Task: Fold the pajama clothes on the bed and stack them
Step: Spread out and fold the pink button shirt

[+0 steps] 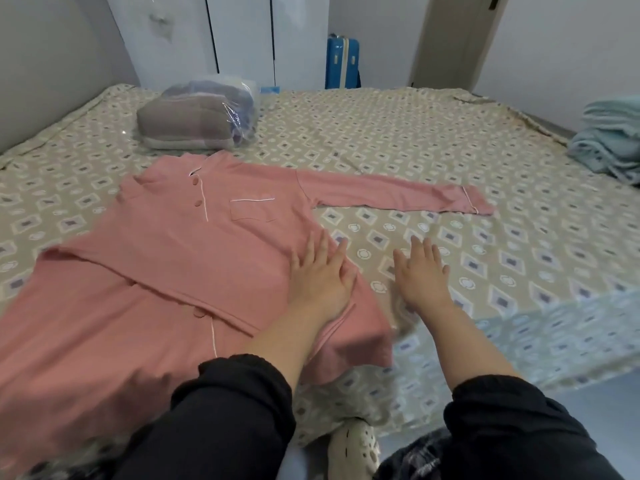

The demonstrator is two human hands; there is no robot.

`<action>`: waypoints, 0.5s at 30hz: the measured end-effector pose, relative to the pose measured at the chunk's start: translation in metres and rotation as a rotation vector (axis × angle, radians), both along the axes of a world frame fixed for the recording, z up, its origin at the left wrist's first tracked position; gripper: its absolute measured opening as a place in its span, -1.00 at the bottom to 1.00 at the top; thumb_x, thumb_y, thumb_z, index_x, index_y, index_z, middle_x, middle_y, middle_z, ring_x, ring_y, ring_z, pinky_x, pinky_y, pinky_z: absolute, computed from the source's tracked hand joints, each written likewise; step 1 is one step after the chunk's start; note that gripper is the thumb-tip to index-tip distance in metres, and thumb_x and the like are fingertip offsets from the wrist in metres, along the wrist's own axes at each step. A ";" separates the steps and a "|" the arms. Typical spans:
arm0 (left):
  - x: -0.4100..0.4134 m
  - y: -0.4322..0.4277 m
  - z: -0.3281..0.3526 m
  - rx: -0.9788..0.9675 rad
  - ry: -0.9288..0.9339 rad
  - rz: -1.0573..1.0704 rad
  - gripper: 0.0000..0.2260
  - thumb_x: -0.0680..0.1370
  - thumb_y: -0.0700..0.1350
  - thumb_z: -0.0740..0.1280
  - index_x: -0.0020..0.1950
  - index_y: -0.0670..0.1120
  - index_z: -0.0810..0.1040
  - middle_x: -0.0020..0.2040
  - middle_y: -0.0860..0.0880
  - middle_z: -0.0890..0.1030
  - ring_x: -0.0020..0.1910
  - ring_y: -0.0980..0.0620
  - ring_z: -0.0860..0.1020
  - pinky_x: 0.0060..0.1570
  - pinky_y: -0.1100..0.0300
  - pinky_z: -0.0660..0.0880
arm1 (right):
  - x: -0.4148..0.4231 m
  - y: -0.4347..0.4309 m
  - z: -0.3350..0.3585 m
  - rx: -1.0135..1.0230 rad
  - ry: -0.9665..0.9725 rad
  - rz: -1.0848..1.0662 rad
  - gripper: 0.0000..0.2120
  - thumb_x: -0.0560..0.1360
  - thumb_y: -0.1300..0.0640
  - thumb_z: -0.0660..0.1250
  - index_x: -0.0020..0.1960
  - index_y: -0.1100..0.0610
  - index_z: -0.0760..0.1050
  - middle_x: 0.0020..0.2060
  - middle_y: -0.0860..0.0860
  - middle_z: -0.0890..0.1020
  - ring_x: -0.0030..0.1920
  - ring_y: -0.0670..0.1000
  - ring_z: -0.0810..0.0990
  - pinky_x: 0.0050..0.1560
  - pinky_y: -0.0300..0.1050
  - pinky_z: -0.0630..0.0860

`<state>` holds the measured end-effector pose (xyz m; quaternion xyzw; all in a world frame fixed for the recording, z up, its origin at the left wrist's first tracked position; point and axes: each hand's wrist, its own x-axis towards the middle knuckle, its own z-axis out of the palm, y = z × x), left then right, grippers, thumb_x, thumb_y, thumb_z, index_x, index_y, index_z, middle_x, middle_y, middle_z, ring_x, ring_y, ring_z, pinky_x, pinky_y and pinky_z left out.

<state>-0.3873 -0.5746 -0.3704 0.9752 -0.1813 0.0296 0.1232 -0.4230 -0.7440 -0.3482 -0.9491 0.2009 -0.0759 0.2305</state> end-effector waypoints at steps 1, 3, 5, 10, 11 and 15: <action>0.004 -0.004 -0.002 -0.023 -0.019 0.011 -0.46 0.60 0.20 -0.17 0.57 0.13 -0.11 0.59 -0.03 -0.16 0.55 -0.04 -0.26 0.45 -0.17 -0.29 | 0.006 -0.004 0.001 0.043 -0.027 -0.003 -0.45 0.65 -0.07 -0.01 0.55 0.18 0.04 0.55 0.14 0.02 0.55 0.13 -0.05 0.49 0.19 -0.05; 0.012 -0.008 -0.007 -0.041 -0.048 0.031 -0.45 0.58 0.19 -0.17 0.57 0.13 -0.08 0.60 -0.03 -0.12 0.55 -0.02 -0.22 0.46 -0.18 -0.25 | 0.021 -0.014 0.004 0.095 -0.074 -0.008 -0.46 0.65 -0.04 0.02 0.54 0.22 0.07 0.55 0.15 0.06 0.54 0.13 -0.02 0.49 0.17 -0.02; 0.021 -0.012 -0.008 -0.033 -0.074 0.013 -0.44 0.57 0.18 -0.15 0.58 0.12 -0.06 0.60 -0.02 -0.10 0.56 -0.02 -0.20 0.45 -0.20 -0.23 | 0.037 -0.030 0.006 0.085 -0.107 -0.035 -0.46 0.65 -0.02 0.03 0.53 0.23 0.08 0.54 0.17 0.07 0.54 0.14 0.00 0.49 0.14 -0.01; 0.049 -0.027 -0.008 0.003 -0.112 -0.089 -0.45 0.59 0.17 -0.05 0.57 0.11 -0.01 0.60 -0.02 -0.06 0.56 -0.01 -0.17 0.45 -0.21 -0.18 | 0.070 -0.080 -0.008 -0.089 -0.016 -0.075 -0.44 0.64 -0.02 0.04 0.54 0.22 0.02 0.55 0.17 0.04 0.53 0.15 0.02 0.50 0.12 0.01; 0.053 -0.030 -0.009 0.008 -0.113 -0.114 -0.45 0.59 0.18 -0.04 0.57 0.11 0.00 0.60 -0.02 -0.05 0.56 0.00 -0.18 0.46 -0.19 -0.19 | 0.075 -0.092 -0.011 -0.112 -0.017 -0.097 -0.43 0.64 -0.02 0.05 0.54 0.24 0.02 0.54 0.18 0.03 0.53 0.17 0.02 0.50 0.13 0.01; 0.067 -0.039 -0.010 0.002 -0.084 -0.151 -0.44 0.57 0.16 -0.02 0.57 0.12 0.01 0.60 0.00 -0.05 0.56 0.01 -0.19 0.47 -0.13 -0.22 | 0.094 -0.139 -0.017 -0.172 -0.049 -0.261 -0.43 0.61 -0.03 0.02 0.54 0.18 0.04 0.54 0.19 0.05 0.53 0.19 0.00 0.50 0.17 -0.05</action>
